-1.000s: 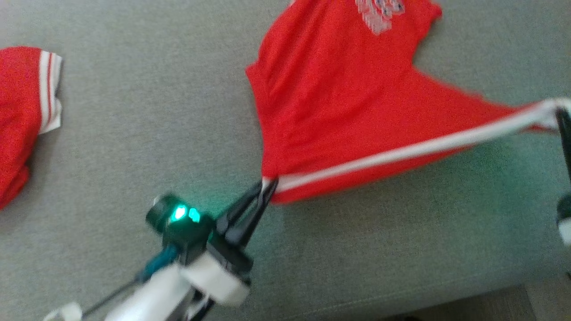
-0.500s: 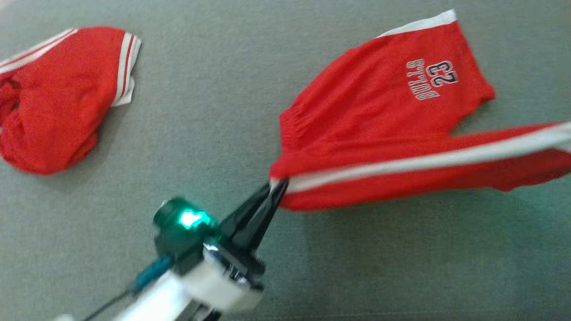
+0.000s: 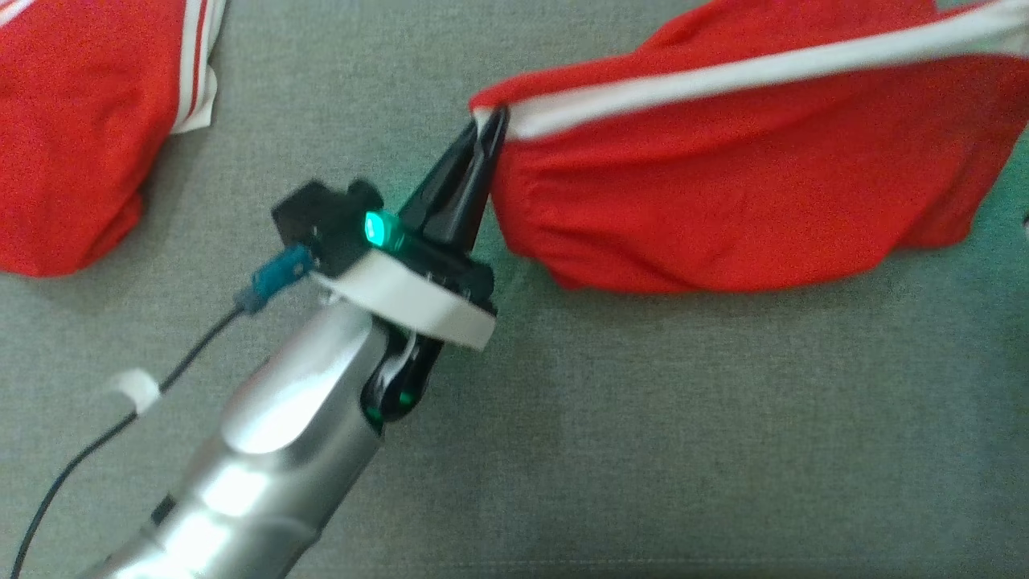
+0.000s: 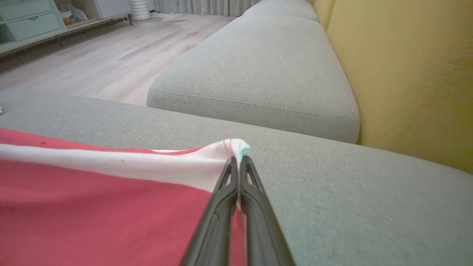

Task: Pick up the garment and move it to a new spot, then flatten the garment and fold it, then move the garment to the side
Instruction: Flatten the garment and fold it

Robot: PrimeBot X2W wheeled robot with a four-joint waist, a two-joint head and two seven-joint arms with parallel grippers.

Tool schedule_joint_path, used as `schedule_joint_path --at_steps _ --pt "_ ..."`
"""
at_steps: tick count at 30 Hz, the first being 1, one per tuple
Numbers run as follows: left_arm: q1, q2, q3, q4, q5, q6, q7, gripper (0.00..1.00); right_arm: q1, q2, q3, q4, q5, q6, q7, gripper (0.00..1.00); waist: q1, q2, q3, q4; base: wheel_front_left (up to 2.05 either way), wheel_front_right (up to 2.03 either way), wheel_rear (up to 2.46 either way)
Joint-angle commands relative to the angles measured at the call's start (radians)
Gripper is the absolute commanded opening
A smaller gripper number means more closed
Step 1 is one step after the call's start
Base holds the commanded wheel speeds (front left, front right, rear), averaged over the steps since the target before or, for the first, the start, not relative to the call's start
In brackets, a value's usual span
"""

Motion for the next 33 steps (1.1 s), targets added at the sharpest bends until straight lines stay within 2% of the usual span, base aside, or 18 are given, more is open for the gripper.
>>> schedule_joint_path --at_steps 1,8,14,15,16,17,18,19,24,27,33 --pt "-0.027 0.006 0.04 -0.021 -0.009 -0.004 -0.001 0.0 -0.002 -0.038 0.012 -0.014 -0.003 0.007 -0.011 0.0 -0.0003 0.0 0.016 0.006 0.0 0.0 0.0" --pt "-0.12 -0.023 0.044 0.092 -0.007 -0.024 -0.012 0.0 -0.205 -0.048 0.166 0.194 0.007 0.007 -0.084 0.0 -0.0003 0.0 0.051 0.015 0.0 0.0 0.0" --pt "-0.127 -0.051 0.059 0.154 0.031 -0.03 -0.044 0.0 -0.317 -0.034 0.278 0.326 0.022 0.007 -0.173 0.0 -0.0003 0.0 0.059 0.025 0.0 0.0 0.0" --pt "-0.124 -0.057 0.063 0.16 0.038 -0.031 -0.046 0.0 -0.329 -0.03 0.296 0.346 0.027 0.007 -0.181 0.02 -0.0003 0.0 0.06 0.027 0.0 0.0 0.0" --pt "-0.121 -0.064 0.068 0.163 0.043 -0.033 -0.048 0.0 -0.339 -0.028 0.315 0.363 0.033 0.007 -0.188 0.39 -0.0003 0.0 0.061 0.029 0.0 0.0 0.0" --pt "-0.117 -0.07 0.071 0.166 0.049 -0.035 -0.049 0.44 -0.348 -0.027 0.328 0.38 0.04 0.007 -0.198 0.83 -0.0003 0.0 0.061 0.032 0.0 0.0 0.0" --pt "-0.118 -0.074 0.075 0.162 0.07 -0.036 -0.049 0.79 -0.355 -0.024 0.342 0.392 0.05 0.007 -0.208 1.0 -0.0003 0.0 0.06 0.035 0.0 0.0 0.0" --pt "-0.116 -0.076 0.081 0.154 0.098 -0.036 -0.05 1.0 -0.361 -0.023 0.353 0.402 0.06 0.007 -0.221 1.0 -0.0003 0.0 0.06 0.037 0.0 0.0 0.0" --pt "-0.064 -0.095 0.125 0.114 0.222 -0.01 -0.05 1.0 -0.354 -0.016 0.396 0.435 0.104 0.007 -0.26 1.0 -0.0003 0.0 0.039 0.041 0.0 0.0 0.0" --pt "-0.008 -0.105 0.165 0.058 0.305 0.024 -0.05 1.0 -0.321 -0.011 0.41 0.46 0.144 0.007 -0.258 1.0 -0.0003 0.0 0.013 0.041 0.0 0.0 0.0" --pt "0.168 -0.124 0.238 -0.095 0.431 0.093 -0.05 1.0 -0.248 0.002 0.432 0.537 0.237 0.007 -0.152 1.0 -0.0003 0.0 -0.047 0.063 0.0 0.0 0.0"
